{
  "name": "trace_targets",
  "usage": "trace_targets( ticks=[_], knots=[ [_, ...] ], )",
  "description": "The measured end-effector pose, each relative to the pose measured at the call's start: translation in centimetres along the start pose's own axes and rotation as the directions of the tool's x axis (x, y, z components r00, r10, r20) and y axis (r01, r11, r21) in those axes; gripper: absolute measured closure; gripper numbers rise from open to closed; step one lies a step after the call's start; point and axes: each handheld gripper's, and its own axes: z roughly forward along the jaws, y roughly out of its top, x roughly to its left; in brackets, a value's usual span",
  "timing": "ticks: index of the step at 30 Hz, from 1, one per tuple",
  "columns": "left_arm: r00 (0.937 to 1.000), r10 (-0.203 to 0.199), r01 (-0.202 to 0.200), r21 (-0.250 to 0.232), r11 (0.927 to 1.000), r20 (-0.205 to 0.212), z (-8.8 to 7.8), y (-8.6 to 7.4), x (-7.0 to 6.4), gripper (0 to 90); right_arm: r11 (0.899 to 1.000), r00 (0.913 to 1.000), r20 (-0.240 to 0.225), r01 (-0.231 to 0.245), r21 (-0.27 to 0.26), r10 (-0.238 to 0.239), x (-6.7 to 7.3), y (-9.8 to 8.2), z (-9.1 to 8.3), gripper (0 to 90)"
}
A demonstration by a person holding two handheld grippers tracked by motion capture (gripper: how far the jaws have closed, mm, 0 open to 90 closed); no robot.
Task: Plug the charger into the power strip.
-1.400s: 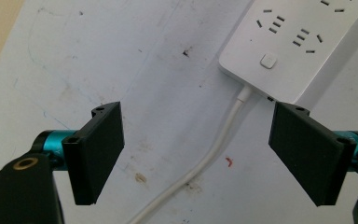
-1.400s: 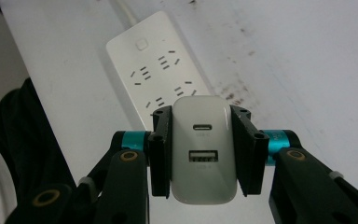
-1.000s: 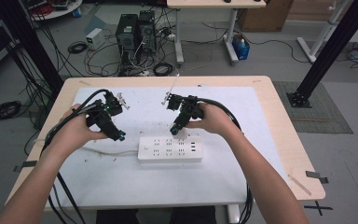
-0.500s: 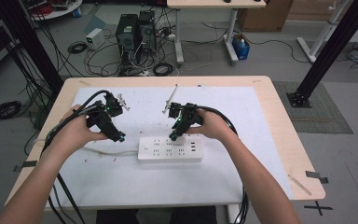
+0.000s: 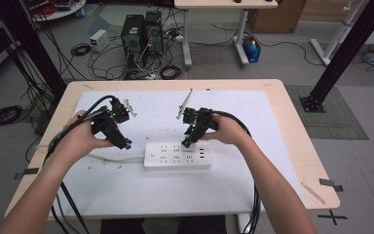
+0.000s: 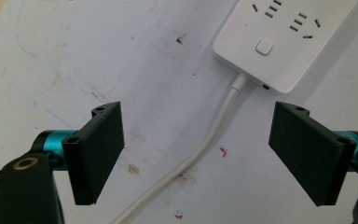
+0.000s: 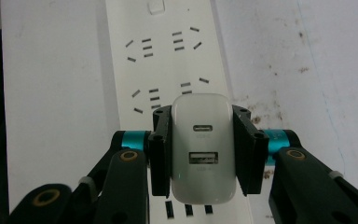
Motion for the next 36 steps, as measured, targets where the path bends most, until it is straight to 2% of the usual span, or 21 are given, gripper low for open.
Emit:
trace_targets(
  ticks=[3,4,5,6,7,8,10,11,12,14,16,18,24,27,29,31,33,34,35,36],
  knots=[
    [1.0,0.0,0.0,0.0,1.0,0.002,0.1,0.1,-0.1,18.1,1.0,0.9998,0.011,0.017,0.022,-0.017,0.2,0.1,-0.1,62.5],
    [1.0,0.005,-0.005,0.005,1.0,0.002,0.1,0.2,-0.1,18.1,0.999,0.9994,0.016,0.03,0.03,-0.03,0.3,0.2,0.0,62.5],
    [1.0,0.003,-0.003,0.004,1.0,0.004,0.1,0.2,-0.2,18.1,0.996,0.9974,0.027,0.065,0.065,-0.067,0.6,0.5,0.0,62.5],
    [1.0,0.007,-0.007,0.006,1.0,0.006,0.1,0.2,-0.2,18.1,0.996,0.9974,0.027,0.065,0.065,-0.067,0.6,0.5,0.0,62.5],
    [0.9999,0.008,-0.008,0.006,0.9999,0.007,0.1,0.2,-0.3,18.1,0.985,0.9919,0.043,0.113,0.128,-0.119,1.1,0.7,0.2,62.5],
    [0.9999,0.008,-0.009,0.006,0.9999,0.008,0.2,0.2,-0.3,18.1,0.985,0.9919,0.043,0.113,0.128,-0.119,1.1,0.7,0.2,62.5],
    [0.9999,0.009,-0.009,0.007,0.9999,0.01,0.2,0.2,-0.3,18.1,0.979,0.9889,0.049,0.131,0.159,-0.14,1.3,1.0,0.2,62.5],
    [0.9999,0.009,-0.009,0.009,0.9999,0.01,0.2,0.2,-0.3,18.1,0.968,0.9848,0.049,0.154,0.197,-0.166,1.4,1.3,0.3,62.2],
    [0.9999,0.009,-0.009,0.007,0.9999,0.01,0.2,0.2,-0.2,18.1,0.968,0.9848,0.049,0.154,0.197,-0.166,1.4,1.3,0.3,62.2],
    [0.9999,0.009,-0.009,0.006,0.9999,0.013,0.2,0.3,-0.2,18.1,0.945,0.9786,0.056,0.175,0.275,-0.198,1.5,1.9,0.6,62.1],
    [0.9998,0.011,-0.011,0.003,0.9999,0.013,0.2,0.3,-0.3,18.1,0.923,0.9787,0.056,0.166,0.347,-0.197,1.7,2.6,0.9,62.1],
    [0.9998,0.01,-0.01,-0.002,1.0,0.015,0.2,0.3,-0.3,18.1,0.904,0.9792,0.052,0.16,0.397,-0.196,1.8,3.2,1.2,62.4],
    [0.9998,0.007,-0.007,0.0,1.0,0.02,0.4,0.0,-0.1,18.1,0.858,0.9732,0.037,0.182,0.481,-0.227,2.0,4.5,2.0,63.0],
    [0.9997,0.003,-0.003,0.0,1.0,0.023,0.4,-0.2,-0.1,18.1,0.844,0.9733,0.033,0.18,0.505,-0.227,2.0,4.9,2.2,63.2],
    [0.9997,0.001,-0.001,-0.001,1.0,0.024,0.5,-0.2,-0.1,18.1,0.851,0.975,0.023,0.182,0.493,-0.221,1.9,4.8,2.2,63.3],
    [0.9997,0.002,-0.002,0.0,1.0,0.026,0.7,-0.3,0.0,18.1,0.851,0.975,0.022,0.182,0.493,-0.221,1.9,4.7,2.1,63.4],
    [0.9995,0.002,-0.002,0.002,1.0,0.033,0.9,-0.3,0.0,18.1,0.854,0.9745,0.027,0.181,0.487,-0.223,1.9,4.7,2.2,63.4],
    [0.9994,0.0,0.0,0.004,1.0,0.033,1.0,-0.2,0.0,18.1,0.85,0.9736,0.032,0.181,0.494,-0.226,2.1,4.8,2.3,63.5],
    [0.9995,0.002,-0.002,0.005,1.0,0.033,1.1,-0.2,0.0,18.1,0.833,0.9708,0.032,0.187,0.521,-0.238,2.2,4.5,3.2,63.5],
    [0.9994,0.003,-0.003,0.001,1.0,0.034,1.0,-0.2,-0.1,18.1,0.83,0.9687,0.033,0.193,0.523,-0.246,2.3,4.7,3.3,63.5]
  ],
)
